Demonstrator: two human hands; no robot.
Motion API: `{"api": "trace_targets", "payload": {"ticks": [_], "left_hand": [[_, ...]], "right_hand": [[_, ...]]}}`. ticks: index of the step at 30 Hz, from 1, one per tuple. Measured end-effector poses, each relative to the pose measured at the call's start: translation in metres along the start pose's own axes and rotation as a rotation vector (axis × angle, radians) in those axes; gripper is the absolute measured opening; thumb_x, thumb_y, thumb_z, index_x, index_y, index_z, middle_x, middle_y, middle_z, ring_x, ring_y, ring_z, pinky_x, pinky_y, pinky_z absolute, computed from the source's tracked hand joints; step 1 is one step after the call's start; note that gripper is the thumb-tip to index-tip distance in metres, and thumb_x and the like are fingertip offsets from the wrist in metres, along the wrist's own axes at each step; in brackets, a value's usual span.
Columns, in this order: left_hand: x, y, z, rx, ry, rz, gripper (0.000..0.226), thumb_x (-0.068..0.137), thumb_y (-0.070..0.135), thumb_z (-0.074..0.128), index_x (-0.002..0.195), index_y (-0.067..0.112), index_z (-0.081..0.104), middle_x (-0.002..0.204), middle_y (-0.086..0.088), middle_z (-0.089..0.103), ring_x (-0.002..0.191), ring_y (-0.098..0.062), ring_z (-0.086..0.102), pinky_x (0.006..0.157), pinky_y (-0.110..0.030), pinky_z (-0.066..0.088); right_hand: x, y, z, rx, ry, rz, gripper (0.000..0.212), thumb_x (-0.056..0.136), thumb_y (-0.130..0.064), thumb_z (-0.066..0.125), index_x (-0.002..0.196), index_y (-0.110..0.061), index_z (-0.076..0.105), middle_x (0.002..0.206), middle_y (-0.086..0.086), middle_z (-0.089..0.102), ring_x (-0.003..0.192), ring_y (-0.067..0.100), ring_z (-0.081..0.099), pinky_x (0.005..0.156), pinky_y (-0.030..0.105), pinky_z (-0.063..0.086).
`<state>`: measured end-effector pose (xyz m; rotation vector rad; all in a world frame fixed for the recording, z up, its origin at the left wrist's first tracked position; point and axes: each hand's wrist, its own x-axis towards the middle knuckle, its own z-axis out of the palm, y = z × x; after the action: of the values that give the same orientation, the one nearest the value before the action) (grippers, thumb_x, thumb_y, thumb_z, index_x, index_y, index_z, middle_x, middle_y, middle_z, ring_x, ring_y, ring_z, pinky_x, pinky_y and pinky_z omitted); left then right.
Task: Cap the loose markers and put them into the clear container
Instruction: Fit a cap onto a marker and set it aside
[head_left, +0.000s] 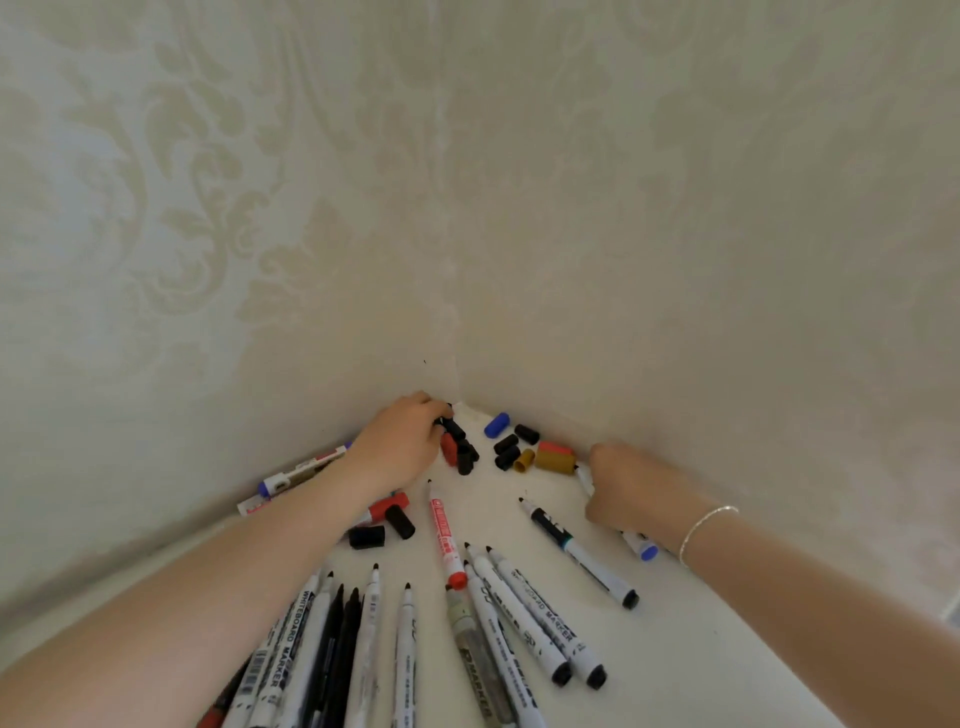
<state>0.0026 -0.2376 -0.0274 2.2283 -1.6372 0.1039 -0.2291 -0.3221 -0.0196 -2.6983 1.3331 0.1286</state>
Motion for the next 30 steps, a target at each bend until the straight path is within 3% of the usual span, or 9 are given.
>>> {"api": "trace_targets", "payload": {"ticks": [3, 8, 12, 16, 20, 22, 25, 28, 30], "left_hand": [[0.019, 0.024, 0.013, -0.073, -0.087, 0.017, 0.038, 0.1, 0.013, 0.042, 0.136, 0.019, 0.051, 0.141, -0.005, 0.049, 0.123, -0.022, 0.05, 0.103, -0.034, 0.041], [0.046, 0.042, 0.034, -0.054, -0.181, -0.004, 0.042, 0.1, 0.011, 0.038, 0.139, 0.02, 0.049, 0.138, -0.009, 0.053, 0.11, -0.027, 0.059, 0.09, -0.038, 0.05], [0.06, 0.039, 0.047, 0.036, -0.146, -0.052, 0.033, 0.1, 0.017, 0.042, 0.126, 0.021, 0.06, 0.124, -0.008, 0.063, 0.104, -0.026, 0.061, 0.089, -0.037, 0.05], [0.067, 0.039, 0.051, 0.104, -0.073, -0.108, 0.022, 0.096, 0.015, 0.047, 0.111, 0.018, 0.062, 0.106, -0.008, 0.067, 0.093, -0.025, 0.062, 0.08, -0.033, 0.046], [0.07, 0.042, 0.052, 0.144, -0.08, -0.108, 0.017, 0.095, 0.015, 0.048, 0.111, 0.014, 0.055, 0.103, -0.007, 0.065, 0.087, -0.023, 0.059, 0.072, -0.031, 0.041], [0.072, 0.041, 0.052, 0.091, -0.105, -0.108, 0.022, 0.095, 0.015, 0.049, 0.116, 0.012, 0.054, 0.108, -0.009, 0.063, 0.093, -0.025, 0.06, 0.074, -0.033, 0.047], [0.073, 0.04, 0.042, -0.233, -0.05, -0.193, 0.036, 0.09, 0.017, 0.06, 0.125, 0.013, 0.055, 0.11, -0.008, 0.063, 0.094, -0.022, 0.059, 0.077, -0.029, 0.048], [0.066, 0.045, 0.017, -0.892, 0.032, -0.369, 0.038, 0.089, 0.015, 0.059, 0.127, 0.018, 0.059, 0.097, -0.005, 0.066, 0.077, -0.01, 0.056, 0.074, -0.022, 0.043], [0.055, 0.05, -0.002, -1.341, -0.029, -0.485, 0.03, 0.091, 0.013, 0.056, 0.12, 0.017, 0.063, 0.096, -0.006, 0.069, 0.069, -0.007, 0.054, 0.07, -0.021, 0.047]], "right_hand": [[0.003, -0.002, 0.003, -0.006, 0.025, 0.01, 0.007, 0.089, -0.01, 0.046, 0.086, -0.015, 0.042, 0.078, -0.001, 0.044, 0.08, 0.02, 0.048, 0.066, 0.026, 0.04], [0.01, -0.003, 0.003, 0.092, 0.081, 0.001, 0.016, 0.086, -0.02, 0.055, 0.081, -0.016, 0.041, 0.076, 0.0, 0.045, 0.076, 0.02, 0.05, 0.058, 0.025, 0.038], [0.014, -0.002, -0.009, 0.517, 0.154, 0.02, 0.028, 0.08, -0.034, 0.066, 0.094, -0.013, 0.054, 0.084, 0.003, 0.059, 0.068, 0.02, 0.059, 0.051, 0.03, 0.048], [0.012, -0.006, -0.025, 0.944, 0.201, 0.012, 0.021, 0.084, -0.022, 0.065, 0.097, -0.011, 0.052, 0.071, 0.006, 0.064, 0.046, 0.016, 0.059, 0.047, 0.03, 0.053], [0.012, -0.01, -0.032, 1.069, 0.278, -0.009, 0.019, 0.087, -0.015, 0.059, 0.102, -0.007, 0.051, 0.063, 0.004, 0.056, 0.034, 0.005, 0.052, 0.033, 0.013, 0.037], [0.013, -0.012, -0.031, 1.074, 0.33, -0.007, 0.021, 0.087, -0.017, 0.059, 0.103, -0.004, 0.053, 0.062, 0.003, 0.053, 0.04, 0.011, 0.051, 0.033, 0.014, 0.033], [0.012, -0.015, -0.03, 1.11, 0.357, -0.011, 0.025, 0.089, -0.023, 0.058, 0.102, -0.002, 0.053, 0.063, 0.003, 0.053, 0.047, 0.014, 0.048, 0.039, 0.018, 0.035], [0.01, -0.018, -0.03, 1.092, 0.348, -0.048, 0.02, 0.09, -0.024, 0.054, 0.099, -0.006, 0.053, 0.078, 0.011, 0.063, 0.038, 0.005, 0.049, 0.039, 0.017, 0.036], [0.008, -0.022, -0.032, 1.085, 0.339, -0.079, 0.017, 0.091, -0.025, 0.053, 0.096, -0.009, 0.052, 0.082, 0.013, 0.066, 0.039, 0.006, 0.048, 0.038, 0.018, 0.036]]}}
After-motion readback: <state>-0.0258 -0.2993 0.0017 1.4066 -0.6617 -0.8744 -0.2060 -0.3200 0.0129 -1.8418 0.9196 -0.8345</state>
